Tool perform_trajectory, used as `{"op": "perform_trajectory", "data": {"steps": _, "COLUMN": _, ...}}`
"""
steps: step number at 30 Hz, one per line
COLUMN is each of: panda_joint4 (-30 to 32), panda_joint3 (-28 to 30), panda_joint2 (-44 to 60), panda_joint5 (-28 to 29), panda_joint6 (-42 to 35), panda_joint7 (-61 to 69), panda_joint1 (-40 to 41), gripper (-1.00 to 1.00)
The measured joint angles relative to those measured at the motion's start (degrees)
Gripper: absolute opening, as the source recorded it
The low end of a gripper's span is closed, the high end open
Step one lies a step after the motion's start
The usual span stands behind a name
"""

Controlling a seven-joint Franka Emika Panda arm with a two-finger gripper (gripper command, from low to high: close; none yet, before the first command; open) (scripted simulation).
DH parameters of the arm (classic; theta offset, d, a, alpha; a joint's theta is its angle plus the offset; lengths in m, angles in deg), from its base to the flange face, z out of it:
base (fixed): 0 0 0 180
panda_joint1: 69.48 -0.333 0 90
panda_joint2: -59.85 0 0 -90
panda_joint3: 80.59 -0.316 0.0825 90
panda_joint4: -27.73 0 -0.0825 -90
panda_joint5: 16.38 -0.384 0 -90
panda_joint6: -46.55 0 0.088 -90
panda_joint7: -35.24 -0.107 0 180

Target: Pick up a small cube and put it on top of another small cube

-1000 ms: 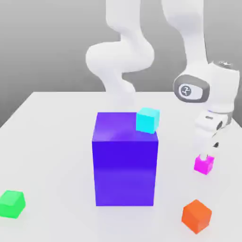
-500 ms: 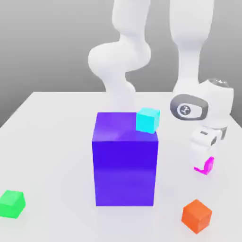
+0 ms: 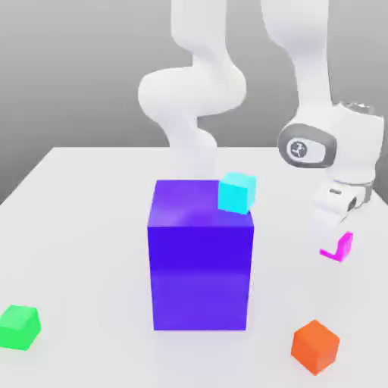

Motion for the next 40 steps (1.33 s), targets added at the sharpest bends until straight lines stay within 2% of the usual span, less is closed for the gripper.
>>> {"op": "perform_trajectory", "data": {"steps": 3, "panda_joint4": 0.91, "panda_joint3": -0.49, "panda_joint2": -2.48, "panda_joint5": -3.59, "panda_joint6": -1.85, "panda_joint7": 2.84, "panda_joint1": -0.38, "gripper": -1.0}}
{"op": "perform_trajectory", "data": {"steps": 6, "panda_joint4": -2.07, "panda_joint3": 1.62, "panda_joint2": -1.95, "panda_joint5": -6.47, "panda_joint6": -2.51, "panda_joint7": 1.35, "panda_joint1": 3.76, "gripper": -1.0}}
{"op": "perform_trajectory", "data": {"steps": 14, "panda_joint4": -13.86, "panda_joint3": 13.71, "panda_joint2": 1.24, "panda_joint5": -6.79, "panda_joint6": -7.1, "panda_joint7": -10.04, "panda_joint1": 22.7, "gripper": -1.0}}
{"op": "perform_trajectory", "data": {"steps": 30, "panda_joint4": -24.64, "panda_joint3": 38.51, "panda_joint2": 5.09, "panda_joint5": -9.62, "panda_joint6": -18.56, "panda_joint7": -27.26, "panda_joint1": 47.79, "gripper": -1.0}}
{"op": "perform_trajectory", "data": {"steps": 34, "panda_joint4": -25.16, "panda_joint3": 37.92, "panda_joint2": 12.45, "panda_joint5": -14.04, "panda_joint6": -13.48, "panda_joint7": -26.29, "panda_joint1": 50.54, "gripper": -1.0}}
{"op": "perform_trajectory", "data": {"steps": 35, "panda_joint4": -25.28, "panda_joint3": 37.35, "panda_joint2": 14.2, "panda_joint5": -14.94, "panda_joint6": -11.94, "panda_joint7": -25.71, "panda_joint1": 51.02, "gripper": 1.0}}
{"op": "perform_trajectory", "data": {"steps": 40, "panda_joint4": -25.28, "panda_joint3": 37.35, "panda_joint2": 14.2, "panda_joint5": -14.94, "panda_joint6": -11.94, "panda_joint7": -25.71, "panda_joint1": 51.02, "gripper": 1.0}}
